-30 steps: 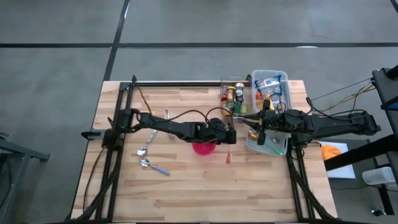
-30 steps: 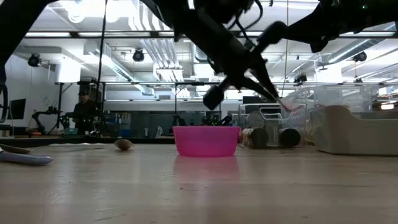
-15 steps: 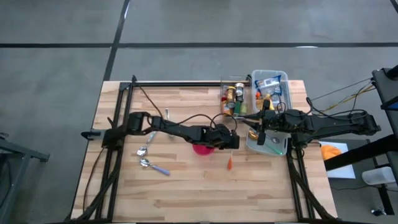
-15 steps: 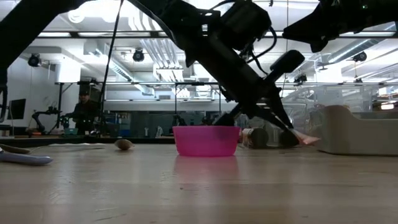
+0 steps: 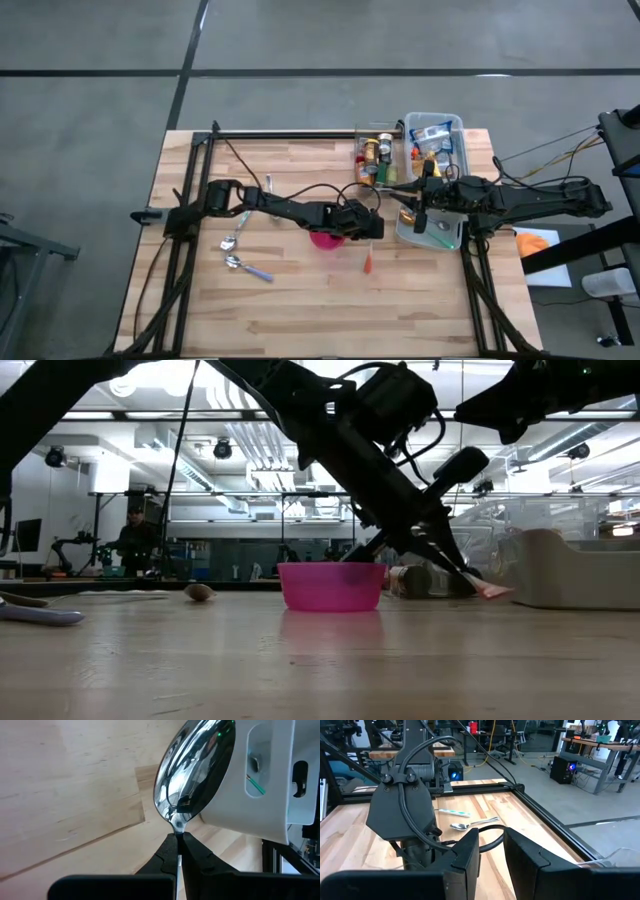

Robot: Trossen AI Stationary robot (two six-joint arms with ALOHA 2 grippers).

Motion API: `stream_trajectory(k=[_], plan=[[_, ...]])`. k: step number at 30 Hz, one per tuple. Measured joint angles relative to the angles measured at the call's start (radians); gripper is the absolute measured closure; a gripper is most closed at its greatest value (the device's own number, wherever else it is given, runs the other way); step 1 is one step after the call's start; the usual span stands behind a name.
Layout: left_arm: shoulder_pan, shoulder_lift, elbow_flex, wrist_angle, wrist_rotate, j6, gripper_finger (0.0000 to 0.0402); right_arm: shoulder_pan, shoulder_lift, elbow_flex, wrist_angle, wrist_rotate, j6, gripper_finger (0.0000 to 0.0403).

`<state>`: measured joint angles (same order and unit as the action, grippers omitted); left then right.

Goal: Pick & Place Food Item
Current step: Put the orange spoon into the gray bin

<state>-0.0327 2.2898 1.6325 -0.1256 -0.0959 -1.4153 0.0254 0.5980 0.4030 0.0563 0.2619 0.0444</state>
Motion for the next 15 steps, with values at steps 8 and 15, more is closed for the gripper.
stream_trajectory(k=[8, 15], plan=[[0.002, 0.0, 0.0, -0.072, 0.0, -0.022, 0.04, 0.0, 0.0, 0.0, 0.0, 0.0, 0.0, 0.0316], [0.002, 0.0, 0.0, -0.084, 0.0, -0.026, 0.04, 0.0, 0.0, 0.0, 0.0, 0.0, 0.0, 0.0316]])
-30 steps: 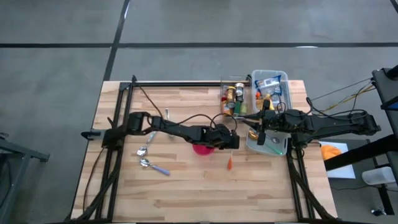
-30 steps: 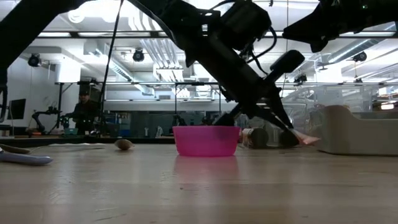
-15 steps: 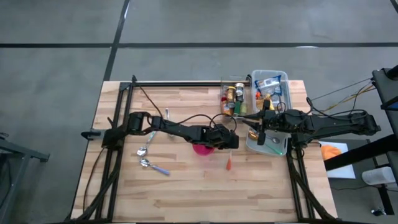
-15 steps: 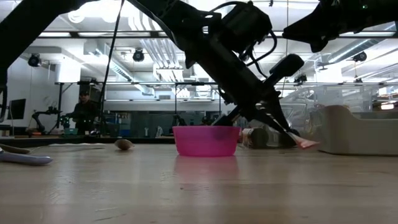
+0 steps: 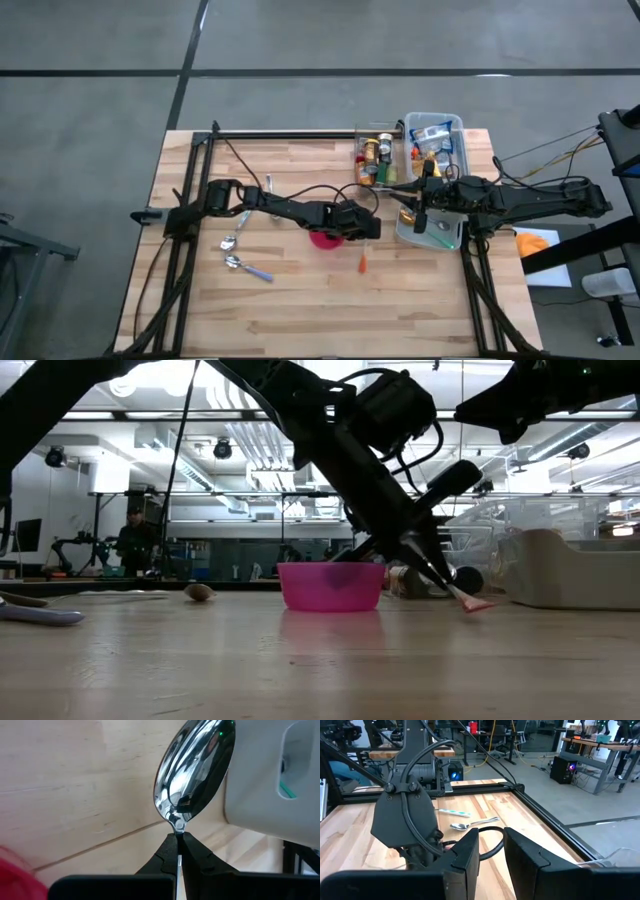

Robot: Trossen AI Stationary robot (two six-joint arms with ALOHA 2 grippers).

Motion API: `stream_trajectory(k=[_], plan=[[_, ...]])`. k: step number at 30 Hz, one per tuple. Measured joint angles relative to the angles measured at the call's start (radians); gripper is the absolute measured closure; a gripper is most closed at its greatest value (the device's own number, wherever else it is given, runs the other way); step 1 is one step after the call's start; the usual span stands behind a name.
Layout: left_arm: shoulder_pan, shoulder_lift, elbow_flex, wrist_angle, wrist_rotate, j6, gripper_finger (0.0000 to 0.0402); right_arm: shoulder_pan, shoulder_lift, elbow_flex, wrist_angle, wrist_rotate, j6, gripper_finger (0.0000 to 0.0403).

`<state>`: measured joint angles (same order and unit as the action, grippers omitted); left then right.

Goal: Pick & Place Food Item
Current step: Put the orange spoon into the gray bin

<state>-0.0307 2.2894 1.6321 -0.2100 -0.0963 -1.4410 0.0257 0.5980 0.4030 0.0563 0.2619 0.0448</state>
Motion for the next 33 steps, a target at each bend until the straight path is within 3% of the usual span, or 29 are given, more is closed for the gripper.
stream_trajectory(k=[15, 33], plan=[[0.002, 0.0, -0.001, -0.03, 0.0, 0.0, 0.0395, 0.0, 0.0, 0.0, 0.0, 0.0, 0.0, 0.0316], [0.002, -0.001, -0.001, -0.024, 0.0, -0.007, 0.029, 0.0, 0.0, 0.0, 0.0, 0.0, 0.0, 0.0316]])
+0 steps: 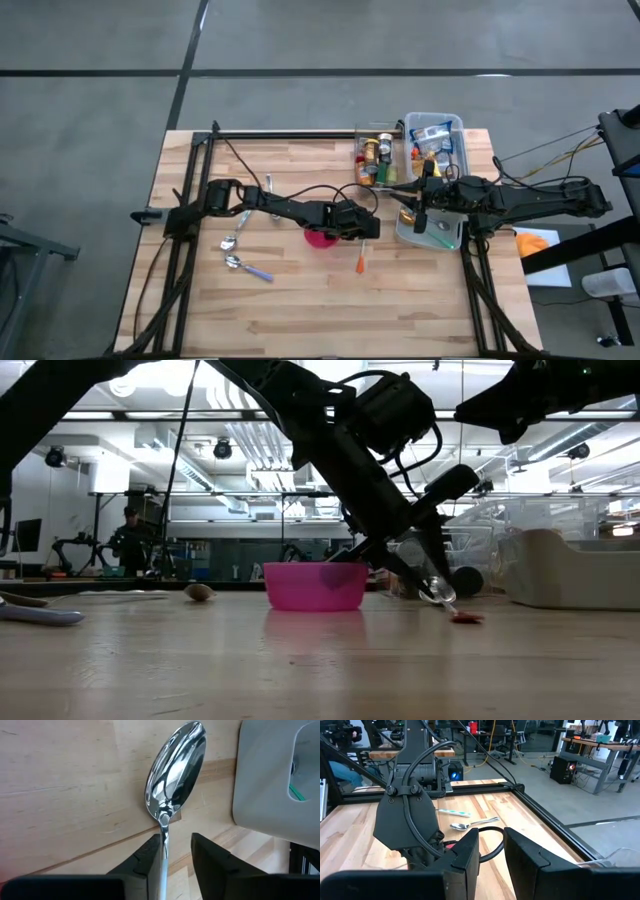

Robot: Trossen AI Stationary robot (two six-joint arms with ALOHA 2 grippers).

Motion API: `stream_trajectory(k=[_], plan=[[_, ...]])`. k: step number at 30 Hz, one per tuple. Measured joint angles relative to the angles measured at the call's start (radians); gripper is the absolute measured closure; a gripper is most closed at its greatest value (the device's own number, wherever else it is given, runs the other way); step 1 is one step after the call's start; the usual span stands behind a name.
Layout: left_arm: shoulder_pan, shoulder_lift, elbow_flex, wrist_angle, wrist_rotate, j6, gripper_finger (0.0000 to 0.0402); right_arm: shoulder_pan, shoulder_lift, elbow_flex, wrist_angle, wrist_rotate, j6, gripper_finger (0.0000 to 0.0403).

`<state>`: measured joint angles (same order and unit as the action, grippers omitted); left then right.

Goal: Pick & Place Food Item
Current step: Put the orange spoon into the gray bin

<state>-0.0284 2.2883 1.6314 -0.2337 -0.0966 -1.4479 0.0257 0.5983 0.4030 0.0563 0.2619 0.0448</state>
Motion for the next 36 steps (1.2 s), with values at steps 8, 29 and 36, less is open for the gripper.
stream_trajectory(k=[8, 29, 36], plan=[[0.0, -0.016, 0.006, 0.002, 0.001, 0.05, 0.0272, 0.0, 0.0, 0.0, 0.0, 0.0, 0.0, 0.0316], [0.027, -0.22, 0.0, -0.101, -0.177, 0.639, 0.0272, 0.0, 0.0, 0.0, 0.0, 0.0, 0.0, 0.0316], [0.057, -0.281, -0.001, -0.129, -0.203, 0.846, 0.0272, 0.0, 0.001, 0.0, 0.0, 0.0, 0.0, 0.0316]])
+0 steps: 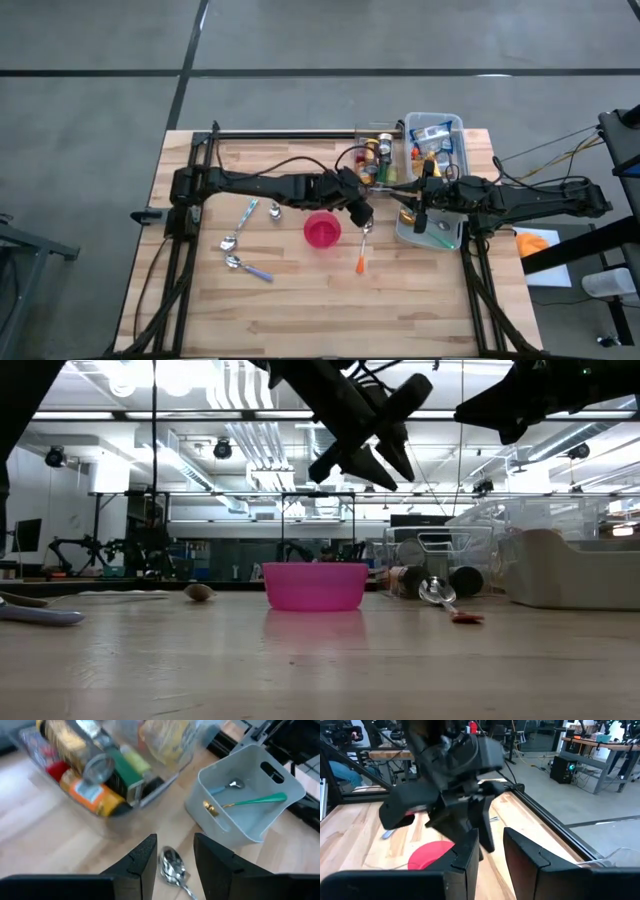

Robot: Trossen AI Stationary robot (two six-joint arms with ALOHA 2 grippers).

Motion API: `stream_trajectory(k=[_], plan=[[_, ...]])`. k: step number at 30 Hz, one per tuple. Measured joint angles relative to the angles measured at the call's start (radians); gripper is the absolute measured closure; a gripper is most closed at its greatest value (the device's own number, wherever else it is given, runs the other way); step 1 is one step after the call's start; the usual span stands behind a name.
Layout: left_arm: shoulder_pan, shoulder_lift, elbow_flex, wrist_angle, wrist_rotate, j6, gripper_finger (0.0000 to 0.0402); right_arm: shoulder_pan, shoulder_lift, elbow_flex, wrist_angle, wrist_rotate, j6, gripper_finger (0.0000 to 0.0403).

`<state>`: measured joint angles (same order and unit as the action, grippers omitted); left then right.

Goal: Pick & Place Food Item
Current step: Put the orange spoon into the gray bin

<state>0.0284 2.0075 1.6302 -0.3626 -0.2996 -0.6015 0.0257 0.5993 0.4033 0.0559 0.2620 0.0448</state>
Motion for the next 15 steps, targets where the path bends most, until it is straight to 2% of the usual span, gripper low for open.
stream_trajectory(k=[10, 13, 15], plan=[[0.06, -0.081, -0.002, 0.009, -0.019, 0.117, 0.0272, 0.0, 0.0, 0.0, 0.0, 0.0, 0.0, 0.0316], [0.043, -0.111, -0.002, -0.018, -0.064, 0.134, 0.0272, 0.0, 0.0, 0.0, 0.0, 0.0, 0.0, 0.0316], [0.022, -0.145, -0.002, -0.062, -0.146, 0.142, 0.0272, 0.0, 0.0, 0.0, 0.0, 0.0, 0.0, 0.0316]])
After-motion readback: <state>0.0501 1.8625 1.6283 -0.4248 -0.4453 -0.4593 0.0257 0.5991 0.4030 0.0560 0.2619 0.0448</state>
